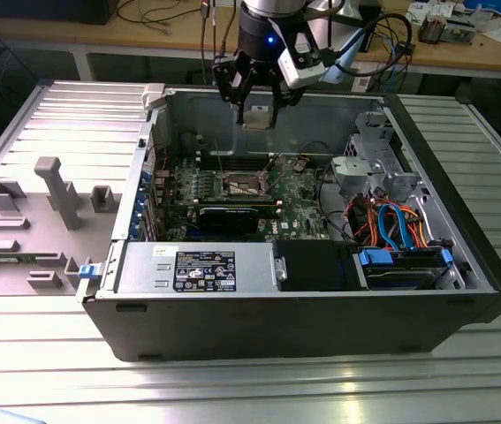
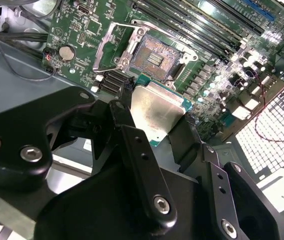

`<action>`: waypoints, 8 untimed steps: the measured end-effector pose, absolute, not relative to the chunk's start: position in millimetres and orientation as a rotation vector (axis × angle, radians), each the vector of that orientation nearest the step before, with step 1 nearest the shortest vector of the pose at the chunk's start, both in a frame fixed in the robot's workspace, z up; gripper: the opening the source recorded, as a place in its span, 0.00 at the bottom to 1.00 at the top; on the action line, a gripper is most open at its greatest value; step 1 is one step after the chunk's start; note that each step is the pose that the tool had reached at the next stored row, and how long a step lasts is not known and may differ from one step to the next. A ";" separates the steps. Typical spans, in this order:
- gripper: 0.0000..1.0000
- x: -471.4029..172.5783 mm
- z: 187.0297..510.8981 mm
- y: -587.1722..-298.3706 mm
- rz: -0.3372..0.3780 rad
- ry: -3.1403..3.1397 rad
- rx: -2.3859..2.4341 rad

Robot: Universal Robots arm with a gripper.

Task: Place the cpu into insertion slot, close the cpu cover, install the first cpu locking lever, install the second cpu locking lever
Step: 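Place the cpu into insertion slot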

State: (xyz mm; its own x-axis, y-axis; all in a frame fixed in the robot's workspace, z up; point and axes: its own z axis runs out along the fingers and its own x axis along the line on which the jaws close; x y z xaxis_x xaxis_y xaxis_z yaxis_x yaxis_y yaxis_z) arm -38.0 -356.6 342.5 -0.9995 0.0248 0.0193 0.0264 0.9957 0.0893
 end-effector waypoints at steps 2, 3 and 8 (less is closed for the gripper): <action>0.55 -38.6 341.4 -356.7 -0.140 -3.120 -0.040; 0.55 -38.9 341.2 -356.8 -0.140 -3.120 -0.040; 0.55 -40.8 339.6 -357.2 -0.140 -3.120 -0.040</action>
State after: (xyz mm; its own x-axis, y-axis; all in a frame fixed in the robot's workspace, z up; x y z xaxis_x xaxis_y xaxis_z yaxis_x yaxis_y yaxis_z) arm -40.8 -357.2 339.6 -0.9995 0.0248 0.0193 0.0264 0.9957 0.0891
